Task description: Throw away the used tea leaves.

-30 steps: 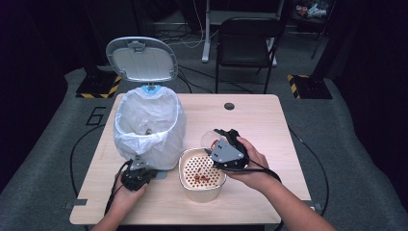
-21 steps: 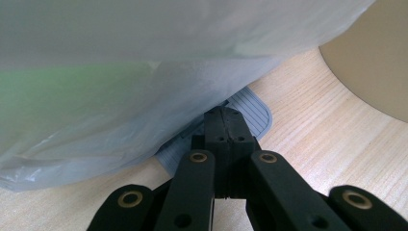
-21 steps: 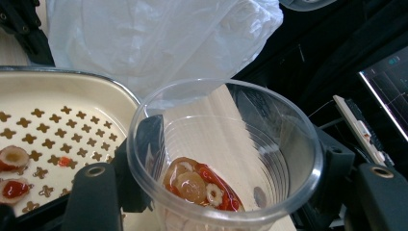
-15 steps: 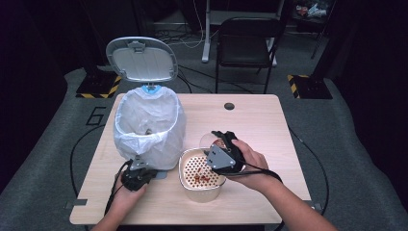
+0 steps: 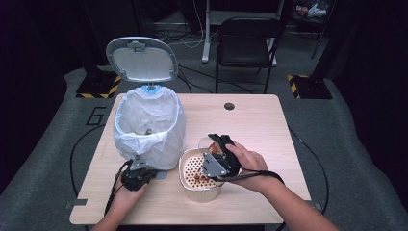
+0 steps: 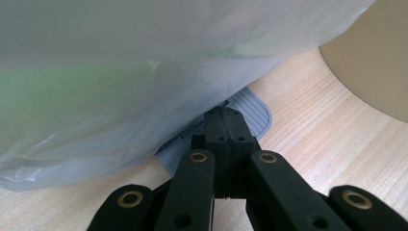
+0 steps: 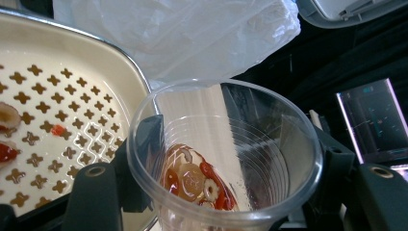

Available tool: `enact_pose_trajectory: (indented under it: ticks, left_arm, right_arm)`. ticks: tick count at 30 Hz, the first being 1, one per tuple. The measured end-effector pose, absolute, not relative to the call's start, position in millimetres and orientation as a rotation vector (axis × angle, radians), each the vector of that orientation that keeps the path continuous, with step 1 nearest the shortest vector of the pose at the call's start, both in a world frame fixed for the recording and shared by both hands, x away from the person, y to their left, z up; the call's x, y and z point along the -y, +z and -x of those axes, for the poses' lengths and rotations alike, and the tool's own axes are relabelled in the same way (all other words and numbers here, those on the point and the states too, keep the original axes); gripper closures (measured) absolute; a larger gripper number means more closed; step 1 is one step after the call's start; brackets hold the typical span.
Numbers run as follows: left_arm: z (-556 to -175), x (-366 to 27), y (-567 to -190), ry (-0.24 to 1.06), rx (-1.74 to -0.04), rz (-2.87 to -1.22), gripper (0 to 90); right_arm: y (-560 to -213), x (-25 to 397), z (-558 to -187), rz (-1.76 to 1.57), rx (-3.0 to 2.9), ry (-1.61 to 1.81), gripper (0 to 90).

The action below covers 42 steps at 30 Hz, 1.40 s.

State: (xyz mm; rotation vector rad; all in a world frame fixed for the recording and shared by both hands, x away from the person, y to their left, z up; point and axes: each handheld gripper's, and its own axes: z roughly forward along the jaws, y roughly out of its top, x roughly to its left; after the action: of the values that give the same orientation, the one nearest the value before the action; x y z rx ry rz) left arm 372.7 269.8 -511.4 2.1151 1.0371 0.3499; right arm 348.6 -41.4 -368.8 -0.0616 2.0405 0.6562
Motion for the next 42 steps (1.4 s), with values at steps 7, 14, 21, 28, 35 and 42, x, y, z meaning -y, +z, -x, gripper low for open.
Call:
enact_pose_trajectory:
  ticks: [7, 14, 21, 28, 35, 42]
  left_arm:
    - [-373, -270, -511, 0.352, -1.037, -2.115, 90.0]
    - [-373, -270, -511, 0.351, -1.038, -2.115, 90.0]
    - [-373, -270, -511, 0.353, -1.037, -2.116, 90.0]
    - [-373, -270, -511, 0.353, -1.036, -2.117, 90.0]
    - [-373, -270, -511, 0.354, -1.034, -2.122, 90.0]
    - [-373, -270, -511, 0.346, -1.034, -2.123, 90.0]
  right_arm:
    - [-372, 39, -346, 0.105, -2.022, 0.608, 33.0]
    - [-373, 37, -343, 0.149, -1.997, 0.566, 33.0]
    - [-375, 35, -342, 0.205, -1.984, 0.517, 33.0]
    - [-377, 34, -340, 0.237, -1.963, 0.481, 33.0]
    - [-382, 32, -338, 0.266, -1.919, 0.451, 33.1]
    - [-391, 31, -334, 0.335, -1.824, 0.378, 33.1]
